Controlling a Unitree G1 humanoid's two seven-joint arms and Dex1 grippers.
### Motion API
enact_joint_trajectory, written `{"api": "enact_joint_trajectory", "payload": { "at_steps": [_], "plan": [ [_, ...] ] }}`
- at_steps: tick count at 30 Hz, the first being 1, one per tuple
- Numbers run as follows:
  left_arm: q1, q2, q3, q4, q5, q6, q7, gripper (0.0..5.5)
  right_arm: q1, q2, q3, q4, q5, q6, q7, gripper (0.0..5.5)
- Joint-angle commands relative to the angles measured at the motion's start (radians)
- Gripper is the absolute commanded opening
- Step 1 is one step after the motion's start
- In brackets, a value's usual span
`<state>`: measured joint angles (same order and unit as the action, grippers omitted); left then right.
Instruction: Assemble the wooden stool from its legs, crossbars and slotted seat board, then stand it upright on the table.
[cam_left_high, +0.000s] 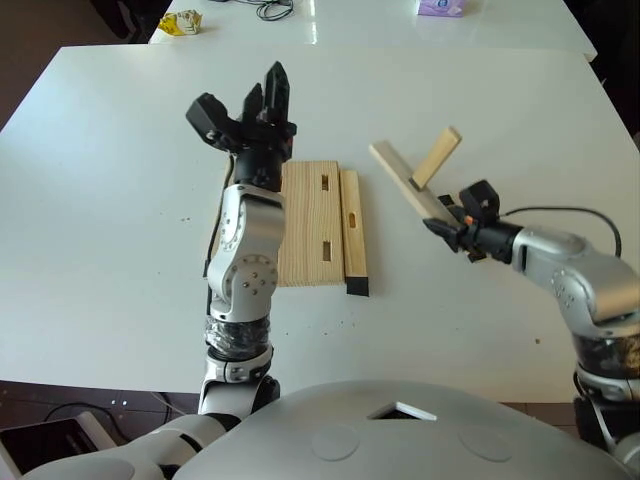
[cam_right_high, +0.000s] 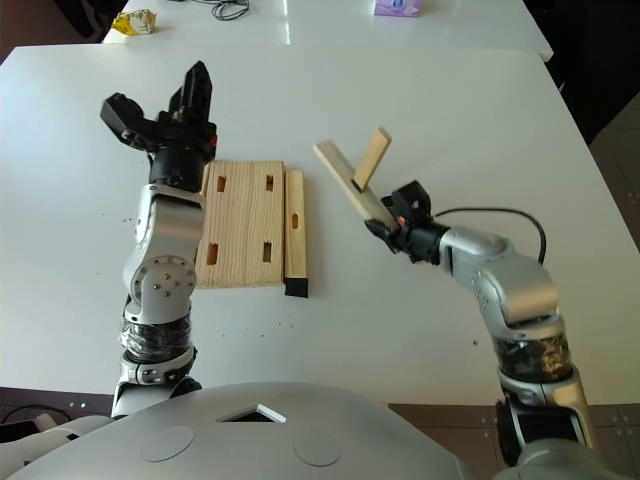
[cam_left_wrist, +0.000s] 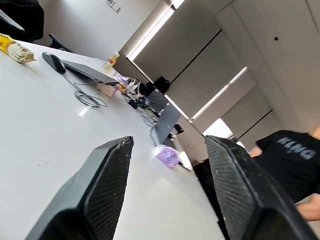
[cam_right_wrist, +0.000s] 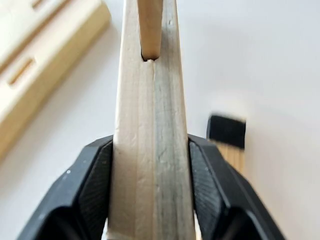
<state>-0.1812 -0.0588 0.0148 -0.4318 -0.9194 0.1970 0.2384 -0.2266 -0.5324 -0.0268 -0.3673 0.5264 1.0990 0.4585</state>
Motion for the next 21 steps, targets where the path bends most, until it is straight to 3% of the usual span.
{"api": "enact_joint_trajectory", "payload": {
  "at_steps": [1,6,17,21],
  "plan": [
    [0.005,0.030,0.058,-0.018,-0.154,0.072,-0.109,3.14,-0.194,0.074,-0.138,0.128,0.136,0.110,0.022,2.05],
    [-0.010,0.159,0.083,0.009,-0.333,0.242,-0.326,3.85,-0.333,0.119,-0.245,0.258,0.300,0.106,0.137,2.05],
    [-0.134,0.574,0.236,0.077,-0.686,0.604,-0.687,3.85,-0.436,-0.037,-0.291,0.336,0.507,0.138,0.467,2.05],
    [-0.219,0.650,0.225,0.148,-0.696,0.681,-0.746,3.85,-0.456,-0.037,-0.259,0.304,0.546,0.129,0.510,2.05]
  ]
}}
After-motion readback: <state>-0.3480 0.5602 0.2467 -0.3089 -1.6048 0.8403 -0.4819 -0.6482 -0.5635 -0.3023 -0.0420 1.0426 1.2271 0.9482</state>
